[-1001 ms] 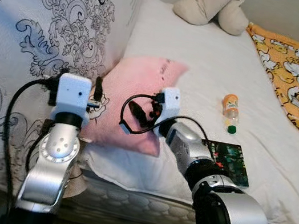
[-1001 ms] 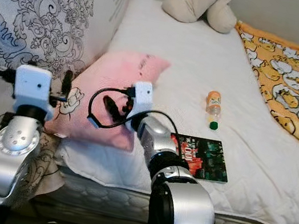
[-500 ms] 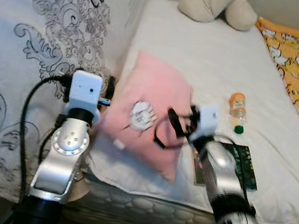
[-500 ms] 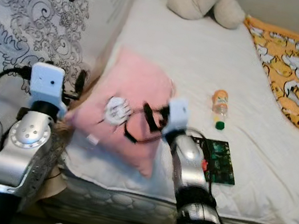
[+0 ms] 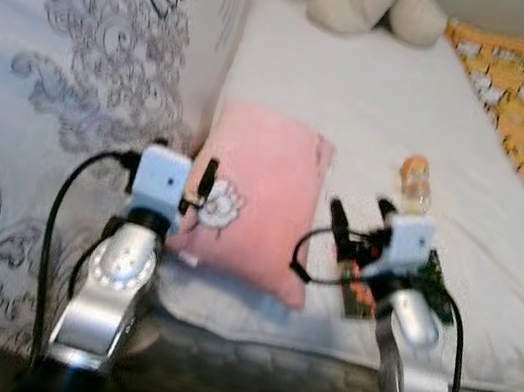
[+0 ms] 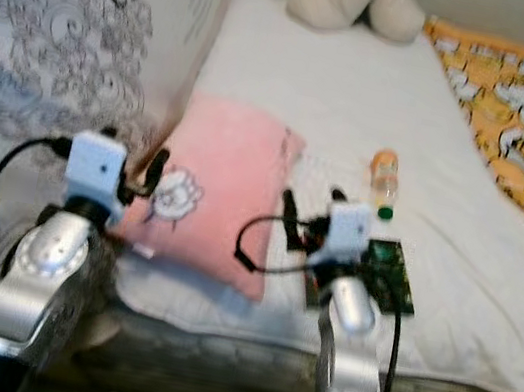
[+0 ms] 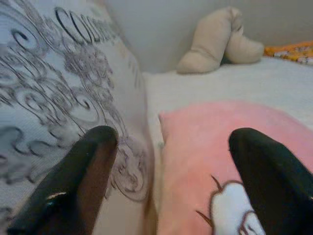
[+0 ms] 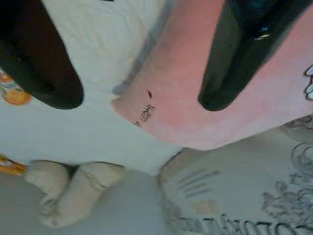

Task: Clean up the room

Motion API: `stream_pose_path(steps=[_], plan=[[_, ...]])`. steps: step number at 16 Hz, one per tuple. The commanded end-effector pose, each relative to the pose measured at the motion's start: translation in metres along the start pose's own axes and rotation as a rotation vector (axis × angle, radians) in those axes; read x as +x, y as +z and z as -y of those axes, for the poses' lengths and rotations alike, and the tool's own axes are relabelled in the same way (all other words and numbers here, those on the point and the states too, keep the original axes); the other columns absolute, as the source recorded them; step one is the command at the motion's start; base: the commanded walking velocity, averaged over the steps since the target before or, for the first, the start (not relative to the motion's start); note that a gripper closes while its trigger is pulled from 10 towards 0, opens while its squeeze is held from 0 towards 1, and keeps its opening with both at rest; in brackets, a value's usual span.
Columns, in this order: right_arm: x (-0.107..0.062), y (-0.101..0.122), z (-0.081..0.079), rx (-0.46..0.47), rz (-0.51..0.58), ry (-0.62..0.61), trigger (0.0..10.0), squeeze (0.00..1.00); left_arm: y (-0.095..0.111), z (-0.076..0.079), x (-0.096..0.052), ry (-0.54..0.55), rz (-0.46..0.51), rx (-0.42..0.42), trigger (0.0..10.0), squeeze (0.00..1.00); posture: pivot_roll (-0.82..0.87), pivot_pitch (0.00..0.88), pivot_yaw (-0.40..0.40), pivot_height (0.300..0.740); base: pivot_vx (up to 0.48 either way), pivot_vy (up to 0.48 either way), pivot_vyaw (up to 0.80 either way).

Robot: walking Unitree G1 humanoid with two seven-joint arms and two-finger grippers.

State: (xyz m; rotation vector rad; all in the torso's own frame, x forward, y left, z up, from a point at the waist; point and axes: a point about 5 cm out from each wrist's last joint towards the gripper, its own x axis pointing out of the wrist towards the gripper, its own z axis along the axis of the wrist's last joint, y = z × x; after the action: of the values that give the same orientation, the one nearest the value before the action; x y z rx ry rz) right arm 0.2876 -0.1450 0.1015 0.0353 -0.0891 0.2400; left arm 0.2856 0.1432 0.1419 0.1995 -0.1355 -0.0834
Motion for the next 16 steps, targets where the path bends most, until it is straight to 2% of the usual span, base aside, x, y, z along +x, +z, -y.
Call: stream_pose_path(steps=[1, 4, 5, 6, 8, 10, 11, 12, 13, 14, 15, 16], plan=[[-0.001, 0.004, 0.003, 0.009, 0.012, -0.025, 10.0, 1.0, 0.006, 0.001, 0.003, -0.015, 0.034, -0.017, 10.0, 1.0, -0.08, 0.0, 0.0, 0.74, 0.0, 0.0, 0.0], [0.003, -0.005, 0.011, 0.076, -0.028, -0.106, 10.0, 1.0, -0.004, -0.005, 0.014, -0.023, -0.004, 0.009, 10.0, 1.0, -0.07, 0.0, -0.006, 0.74, 0.0, 0.0, 0.0], [0.006, -0.009, 0.014, 0.103, -0.046, -0.129, 10.0, 1.0, -0.014, -0.008, 0.018, -0.032, -0.044, 0.01, 10.0, 1.0, -0.07, 0.0, -0.008, 0.74, 0.0, 0.0, 0.0], [0.01, -0.017, 0.019, 0.155, -0.08, -0.172, 10.0, 1.0, -0.022, -0.011, 0.023, -0.03, -0.084, -0.011, 10.0, 1.0, -0.06, 0.0, -0.009, 0.74, 0.0, 0.0, 0.0], [0.016, -0.015, 0.018, 0.167, -0.073, -0.182, 10.0, 1.0, -0.024, -0.017, 0.025, 0.006, -0.106, -0.044, 10.0, 1.0, -0.06, 0.0, 0.001, 0.74, 0.0, 0.0, 0.0], [0.015, -0.002, 0.008, 0.136, -0.005, -0.136, 10.0, 1.0, -0.017, -0.021, 0.017, 0.046, -0.069, -0.093, 10.0, 1.0, -0.06, 0.0, 0.004, 0.74, 0.0, 0.0, 0.0], [0.008, 0.01, 0.0, 0.068, 0.059, -0.094, 10.0, 1.0, -0.009, -0.02, 0.007, 0.08, -0.02, -0.13, 10.0, 1.0, -0.06, 0.0, -0.001, 0.74, 0.0, 0.0, 0.0], [0.006, 0.012, -0.002, 0.055, 0.073, -0.085, 10.0, 1.0, -0.006, -0.02, 0.004, 0.084, -0.006, -0.138, 10.0, 1.0, -0.06, 0.0, -0.001, 0.74, 0.0, 0.0, 0.0], [-0.005, 0.011, -0.007, 0.022, 0.058, -0.048, 10.0, 1.0, 0.001, -0.011, -0.003, 0.049, 0.018, -0.147, 10.0, 1.0, -0.05, 0.0, -0.008, 0.74, 0.0, 0.0, 0.0], [-0.008, 0.009, -0.009, 0.008, 0.044, -0.034, 10.0, 1.0, 0.003, -0.008, -0.004, 0.031, 0.023, -0.15, 10.0, 1.0, -0.05, 0.0, -0.008, 0.74, 0.0, 0.0, 0.0], [-0.01, 0.003, -0.006, -0.006, 0.003, -0.035, 10.0, 0.6, 0.002, -0.003, -0.004, 0.014, 0.013, -0.138, 10.0, 0.0, -0.05, 0.0, -0.014, 0.74, 0.0, 0.0, 0.0], [-0.007, 0.003, -0.006, -0.011, -0.004, -0.036, 10.0, 0.0, 0.003, -0.001, -0.002, 0.003, 0.006, -0.115, 10.0, 0.0, -0.05, 0.0, -0.015, 0.74, 0.0, 0.0, 0.0]])
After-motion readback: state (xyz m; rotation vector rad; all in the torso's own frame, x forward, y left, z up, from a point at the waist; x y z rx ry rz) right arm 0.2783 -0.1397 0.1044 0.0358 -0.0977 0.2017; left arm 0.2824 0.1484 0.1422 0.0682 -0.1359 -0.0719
